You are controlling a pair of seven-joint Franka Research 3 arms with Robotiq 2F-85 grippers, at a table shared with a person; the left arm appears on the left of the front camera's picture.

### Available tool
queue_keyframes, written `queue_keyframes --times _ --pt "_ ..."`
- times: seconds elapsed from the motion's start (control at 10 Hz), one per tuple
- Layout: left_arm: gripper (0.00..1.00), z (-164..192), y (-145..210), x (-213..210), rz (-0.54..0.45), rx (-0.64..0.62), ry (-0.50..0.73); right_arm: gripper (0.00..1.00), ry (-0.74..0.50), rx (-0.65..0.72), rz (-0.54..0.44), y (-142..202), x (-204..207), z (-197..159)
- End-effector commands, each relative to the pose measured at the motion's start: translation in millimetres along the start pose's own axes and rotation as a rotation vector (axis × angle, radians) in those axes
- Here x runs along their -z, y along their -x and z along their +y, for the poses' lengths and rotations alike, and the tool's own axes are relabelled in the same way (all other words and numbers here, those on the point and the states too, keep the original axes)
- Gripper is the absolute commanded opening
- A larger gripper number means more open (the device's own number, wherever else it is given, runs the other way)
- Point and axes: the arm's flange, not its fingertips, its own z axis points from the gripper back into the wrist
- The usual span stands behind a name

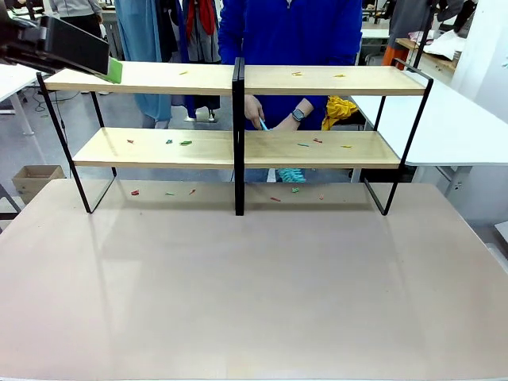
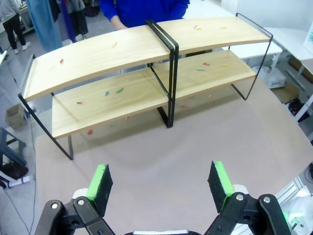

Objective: Clean the shelves.
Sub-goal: Clean a randomly selected level of the Shelf with the Duster.

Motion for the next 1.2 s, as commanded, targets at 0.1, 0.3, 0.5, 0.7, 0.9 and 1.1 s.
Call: queue_keyframes --times 0.1,0.3,0.5,0.7,0.9,1.1 --pt "1.0 2 0 0 0.001 0.011 -0.002 0.0 -0.003 0.015 0.003 1 -4 2" --pt "1.0 2 0 0 0.001 0.011 -0.002 0.0 -0.003 0.015 0.003 1 -4 2" --pt "1.0 2 0 0 0.001 0.011 -0.002 0.12 0.0 0.0 0.0 0 0 0" --pt "1.0 2 0 0 0.001 0.011 -0.002 0.12 0.179 -0.12 0.033 11 6 38" --pt "1.0 2 0 0 0.001 0.011 -0.002 0.12 0.26 -0.347 0.098 4 24 91" --pt "1.0 2 0 0 0.001 0.011 -0.002 0.12 0.454 -0.465 0.477 0 77 140"
